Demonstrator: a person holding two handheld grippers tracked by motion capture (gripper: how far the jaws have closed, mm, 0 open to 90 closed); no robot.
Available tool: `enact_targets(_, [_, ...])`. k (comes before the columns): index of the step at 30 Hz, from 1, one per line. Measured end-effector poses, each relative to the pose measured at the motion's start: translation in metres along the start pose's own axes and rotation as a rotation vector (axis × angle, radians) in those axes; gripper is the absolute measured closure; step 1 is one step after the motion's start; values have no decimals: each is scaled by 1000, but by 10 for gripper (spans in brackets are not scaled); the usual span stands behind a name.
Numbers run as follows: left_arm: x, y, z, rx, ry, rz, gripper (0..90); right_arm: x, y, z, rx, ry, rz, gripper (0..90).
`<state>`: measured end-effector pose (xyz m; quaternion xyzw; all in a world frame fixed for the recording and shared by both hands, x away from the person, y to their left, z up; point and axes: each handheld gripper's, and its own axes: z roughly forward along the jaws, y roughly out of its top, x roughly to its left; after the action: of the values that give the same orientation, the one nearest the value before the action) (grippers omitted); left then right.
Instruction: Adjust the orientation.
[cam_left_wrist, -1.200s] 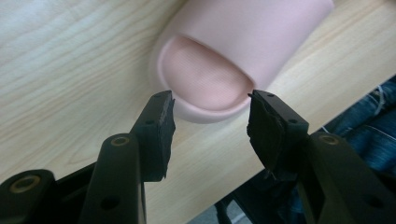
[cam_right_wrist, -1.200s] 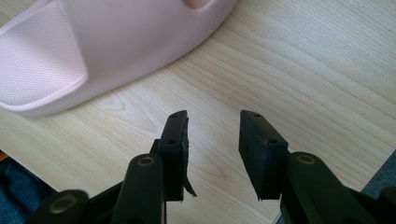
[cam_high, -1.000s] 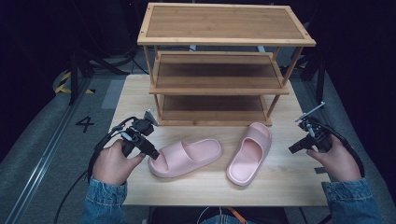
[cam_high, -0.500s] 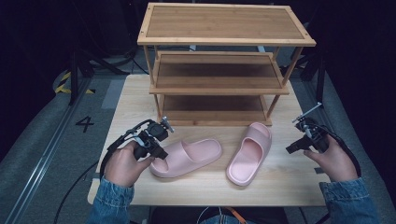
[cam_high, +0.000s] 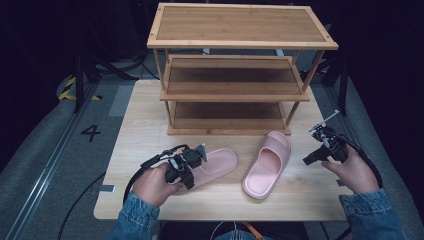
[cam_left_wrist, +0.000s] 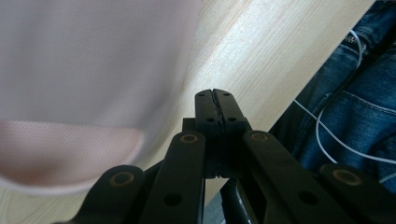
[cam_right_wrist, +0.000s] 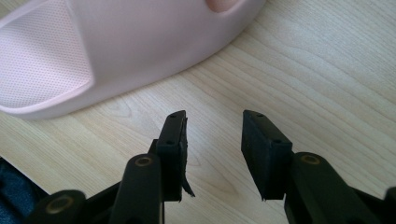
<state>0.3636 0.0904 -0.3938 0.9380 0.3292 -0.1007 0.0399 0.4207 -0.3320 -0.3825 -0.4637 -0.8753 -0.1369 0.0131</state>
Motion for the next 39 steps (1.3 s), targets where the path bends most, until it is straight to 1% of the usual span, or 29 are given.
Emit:
enact_targets(2, [2, 1, 6, 19, -5, -14, 893, 0, 0, 0, -2, 3, 5, 592])
enact_targets(4, [6, 2, 10, 35, -4, -19, 893, -1, 0, 0, 2, 2, 7, 599])
enact_targets(5, [7, 3, 13, 42, 0, -34, 893, -1, 0, 0, 2, 1, 9, 599])
enact_targets(8, [13, 3, 16, 59, 15, -49, 893, -1, -1, 0, 1, 1, 9, 601])
enact_targets(10, [15, 2, 16, 52, -2, -60, 893, 0, -1, 0, 1, 1, 5, 601])
enact_targets(11, [16, 2, 16, 51, 6, -57, 893, 0, -1, 0, 2, 0, 5, 601])
enact_targets(12, [18, 2, 15, 47, 19, -67, 893, 0, -1, 0, 2, 0, 7, 601])
enact_targets(15, [24, 1, 14, 35, 20, -86, 893, 0, -3, 0, 2, 2, 8, 601])
enact_targets(16, [24, 1, 14, 35, 20, -86, 893, 0, -3, 0, 2, 2, 8, 601])
enact_targets(18, [30, 1, 13, 32, 30, -94, 893, -1, -5, 0, 2, 0, 12, 600])
enact_targets(19, [31, 1, 13, 14, 30, -110, 892, -2, -7, -1, 2, -1, 19, 599])
enact_targets(20, [33, 2, 13, 13, 35, -113, 892, -2, -9, -1, 1, -3, 22, 599])
enact_targets(21, [35, 4, 12, -5, 69, -125, 892, -3, -10, -1, -1, -3, 28, 599])
enact_targets(22, [35, 4, 12, -5, 69, -125, 892, -3, -10, -1, -1, -3, 28, 599])
enact_targets(23, [37, 5, 12, -6, 87, -126, 892, -3, -12, -1, 0, -1, 31, 599])
enact_targets(27, [45, 10, 11, -37, 106, -148, 893, -6, -19, -2, -1, -9, 49, 599])
enact_targets(29, [50, 13, 10, -62, 122, -161, 893, -7, -22, -2, -2, -8, 54, 600])
enact_targets(30, [51, 15, 9, -68, 152, -164, 893, -7, -23, -2, -1, -9, 60, 599])
enact_targets(32, [54, 17, 8, -81, 173, -168, 893, -8, -27, -1, -1, -8, 67, 597])
enact_targets(33, [54, 18, 8, -94, 161, -179, 893, -9, -28, -2, 3, -11, 71, 595])
enact_targets(34, [52, 18, 6, -109, 142, -172, 893, -9, -29, -2, 2, -10, 69, 595])
enact_targets(35, [48, 18, 3, -127, 125, -160, 893, -9, -31, -2, 0, -11, 73, 595])
enact_targets(36, [42, 18, -1, -150, 99, -154, 892, -10, -32, -3, -2, -7, 76, 596])
enact_targets(37, [38, 19, -5, -166, 92, -133, 892, -11, -33, -4, -4, -11, 77, 596])
enact_targets(39, [25, 23, -13, -202, 87, -92, 891, -12, -34, -4, -10, -13, 87, 596])
